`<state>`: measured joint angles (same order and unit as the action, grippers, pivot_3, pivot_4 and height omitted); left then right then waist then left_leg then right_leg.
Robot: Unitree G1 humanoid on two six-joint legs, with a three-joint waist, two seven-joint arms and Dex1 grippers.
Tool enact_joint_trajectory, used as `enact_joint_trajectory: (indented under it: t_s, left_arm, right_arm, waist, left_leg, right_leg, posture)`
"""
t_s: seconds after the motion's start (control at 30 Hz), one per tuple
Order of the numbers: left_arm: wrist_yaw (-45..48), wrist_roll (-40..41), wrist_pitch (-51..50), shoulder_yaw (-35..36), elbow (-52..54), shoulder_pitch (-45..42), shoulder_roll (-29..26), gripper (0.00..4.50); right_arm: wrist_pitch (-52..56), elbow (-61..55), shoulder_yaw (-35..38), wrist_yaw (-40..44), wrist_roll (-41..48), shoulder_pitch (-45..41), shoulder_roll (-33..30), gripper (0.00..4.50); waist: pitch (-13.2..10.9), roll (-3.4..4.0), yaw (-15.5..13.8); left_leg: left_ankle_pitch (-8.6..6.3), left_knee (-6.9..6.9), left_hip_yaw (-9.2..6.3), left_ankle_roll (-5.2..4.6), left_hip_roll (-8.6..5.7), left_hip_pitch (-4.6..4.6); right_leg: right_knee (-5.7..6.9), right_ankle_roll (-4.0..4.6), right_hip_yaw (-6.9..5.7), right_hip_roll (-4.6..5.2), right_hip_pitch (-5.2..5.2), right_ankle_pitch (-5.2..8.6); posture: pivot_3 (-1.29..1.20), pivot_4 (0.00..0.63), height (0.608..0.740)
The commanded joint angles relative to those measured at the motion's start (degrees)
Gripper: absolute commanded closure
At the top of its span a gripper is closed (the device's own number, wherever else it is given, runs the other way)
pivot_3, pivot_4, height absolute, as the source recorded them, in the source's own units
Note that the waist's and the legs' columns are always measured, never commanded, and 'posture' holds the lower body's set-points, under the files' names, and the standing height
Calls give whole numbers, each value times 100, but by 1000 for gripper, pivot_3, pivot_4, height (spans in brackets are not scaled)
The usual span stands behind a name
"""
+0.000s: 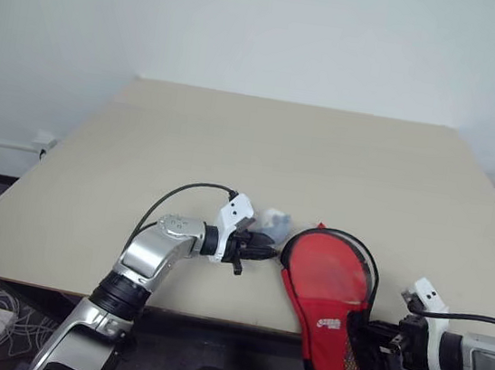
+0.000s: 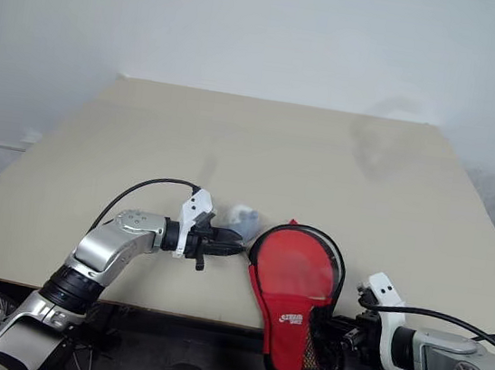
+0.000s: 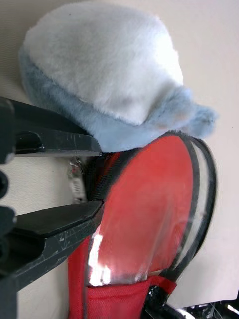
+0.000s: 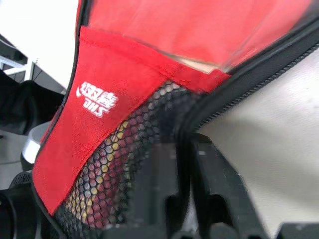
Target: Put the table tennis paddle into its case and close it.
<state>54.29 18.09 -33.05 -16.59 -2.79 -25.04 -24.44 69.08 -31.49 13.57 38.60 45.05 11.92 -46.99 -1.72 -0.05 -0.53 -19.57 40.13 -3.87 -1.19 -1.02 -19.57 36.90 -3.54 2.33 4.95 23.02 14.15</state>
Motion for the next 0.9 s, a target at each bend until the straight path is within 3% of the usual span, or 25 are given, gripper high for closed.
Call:
enact_joint_trajectory:
  t_s: [0.03, 0.23, 0.43, 0.57, 0.9]
  left_arm:
    - [59, -43, 86, 59, 103, -119, -32, 3102]
    - [100, -75, 76, 49, 99, -96, -32, 3102]
    - [156, -72, 68, 68, 71, -129, -48, 3102]
    - [187, -12, 23, 143, 57, -195, -45, 3102]
    - [81, -96, 226, 465, 142, -489, -277, 3102]
  right_arm:
    - [-36, 39, 227, 22, 65, -108, -106, 2602]
    - [90, 363, 547, -46, 152, -309, -46, 469]
    - [64, 618, 1177, -85, 161, -713, -231, 469]
    - [-212, 519, 1265, -402, 233, -1449, 145, 469]
    - [-1990, 1205, -847, -936, -1140, -2283, 1802, 469]
  waist:
    - [0, 0, 0]
    - [0, 0, 0]
    - [0, 1, 0]
    - [0, 1, 9]
    - [1, 1, 6]
  left_leg:
    - [0, 0, 0, 0, 0, 0]
    - [0, 0, 1, 1, 0, 0]
    - [0, 1, 2, 0, 0, 0]
    - [1, 0, 4, 1, 2, 2]
    - [8, 1, 3, 15, -1, -4]
  right_leg:
    - [0, 0, 0, 0, 0, 0]
    - [0, 0, 1, 0, -1, 0]
    - [0, 0, 3, 0, -1, -1]
    - [3, -1, 4, -2, 2, -1]
    - [4, -1, 4, 1, 10, -2]
  posture:
    - [0, 0, 716]
    - [0, 0, 716]
    - [0, 0, 716]
    - [0, 0, 716]
    - [0, 0, 716]
